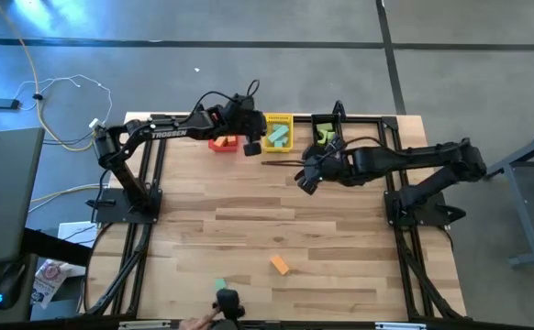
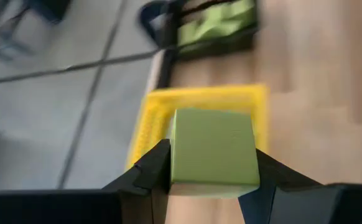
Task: Sort & place blocks by color
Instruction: Put the green block into the black bin
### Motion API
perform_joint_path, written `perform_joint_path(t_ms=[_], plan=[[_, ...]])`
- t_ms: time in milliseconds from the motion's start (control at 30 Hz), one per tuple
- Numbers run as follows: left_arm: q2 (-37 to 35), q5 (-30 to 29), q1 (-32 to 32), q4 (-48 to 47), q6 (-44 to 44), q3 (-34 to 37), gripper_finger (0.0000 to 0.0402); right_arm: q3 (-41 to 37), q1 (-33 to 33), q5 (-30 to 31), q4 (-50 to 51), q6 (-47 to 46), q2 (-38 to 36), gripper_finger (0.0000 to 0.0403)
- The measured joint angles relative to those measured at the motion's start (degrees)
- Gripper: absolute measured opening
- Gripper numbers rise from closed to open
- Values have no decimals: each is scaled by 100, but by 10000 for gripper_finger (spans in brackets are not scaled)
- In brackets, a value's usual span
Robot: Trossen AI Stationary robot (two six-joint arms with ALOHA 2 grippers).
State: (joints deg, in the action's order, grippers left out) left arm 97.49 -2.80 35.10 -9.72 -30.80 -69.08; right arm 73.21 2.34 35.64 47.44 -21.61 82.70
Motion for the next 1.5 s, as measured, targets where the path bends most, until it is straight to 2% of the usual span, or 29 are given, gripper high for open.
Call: perform_joint_path(t_ms=[200,333,467,733,867,1200,1500], plan=[[0,808,-339,146,21,0,122,0,-121,-585,-742,1394,0,209],[0,845,-665,335,-78,0,122,0,-124,-1046,-1194,2197,0,209],[0,838,-1043,536,-192,0,122,0,-120,-1089,-1287,2657,-2,209],[0,738,-1571,903,-179,0,122,0,-120,-1404,-1285,2960,-4,209],[1,504,-1743,1098,-78,0,122,0,-116,-1468,-1265,2948,-14,209],[9,43,-1935,1217,361,0,122,0,-103,-1226,-1252,3259,-20,209],[9,42,-1937,1200,492,0,122,0,-1,-954,-1250,3371,-9,209]])
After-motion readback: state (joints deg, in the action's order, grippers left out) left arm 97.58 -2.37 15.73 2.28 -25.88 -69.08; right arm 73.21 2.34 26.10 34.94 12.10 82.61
